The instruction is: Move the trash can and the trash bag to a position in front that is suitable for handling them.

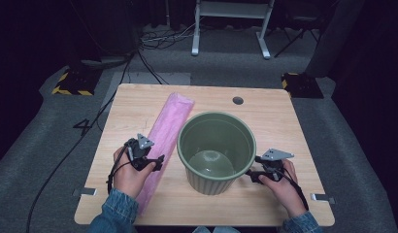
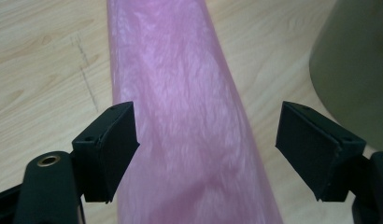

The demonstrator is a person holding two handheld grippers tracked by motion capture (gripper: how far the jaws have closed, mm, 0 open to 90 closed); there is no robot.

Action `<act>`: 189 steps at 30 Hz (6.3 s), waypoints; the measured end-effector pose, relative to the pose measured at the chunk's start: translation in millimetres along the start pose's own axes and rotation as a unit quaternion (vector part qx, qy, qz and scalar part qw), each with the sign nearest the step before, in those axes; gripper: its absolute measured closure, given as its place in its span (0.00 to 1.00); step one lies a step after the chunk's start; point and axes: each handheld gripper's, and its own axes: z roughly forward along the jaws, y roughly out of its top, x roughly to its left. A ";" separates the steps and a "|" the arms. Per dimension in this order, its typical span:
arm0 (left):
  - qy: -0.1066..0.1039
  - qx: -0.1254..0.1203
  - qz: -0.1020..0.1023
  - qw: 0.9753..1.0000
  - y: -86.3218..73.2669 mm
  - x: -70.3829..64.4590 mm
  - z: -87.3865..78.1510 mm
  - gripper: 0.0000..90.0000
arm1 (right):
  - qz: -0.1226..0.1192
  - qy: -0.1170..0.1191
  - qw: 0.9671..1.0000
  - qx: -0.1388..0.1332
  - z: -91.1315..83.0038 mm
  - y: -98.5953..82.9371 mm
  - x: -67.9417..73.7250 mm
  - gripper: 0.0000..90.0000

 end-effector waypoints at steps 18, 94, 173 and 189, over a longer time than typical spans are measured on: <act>-0.007 0.054 -0.020 0.998 4.3 12.7 73.5 0.20 | 0.004 -0.004 1.000 0.006 3.3 -10.2 -2.1 0.33; -0.203 -0.203 0.107 0.952 80.0 15.1 -88.3 0.99 | 0.033 -0.015 0.998 -0.053 -21.7 -2.0 -9.1 0.40; -0.302 -0.306 0.184 0.884 232.3 -104.7 -68.5 0.98 | 0.068 -0.041 0.995 -0.065 -60.6 -30.4 -20.9 0.40; -0.318 -0.263 0.179 0.893 187.1 -97.2 -50.3 0.98 | 0.065 -0.049 0.994 -0.073 -69.6 -25.2 -19.4 0.39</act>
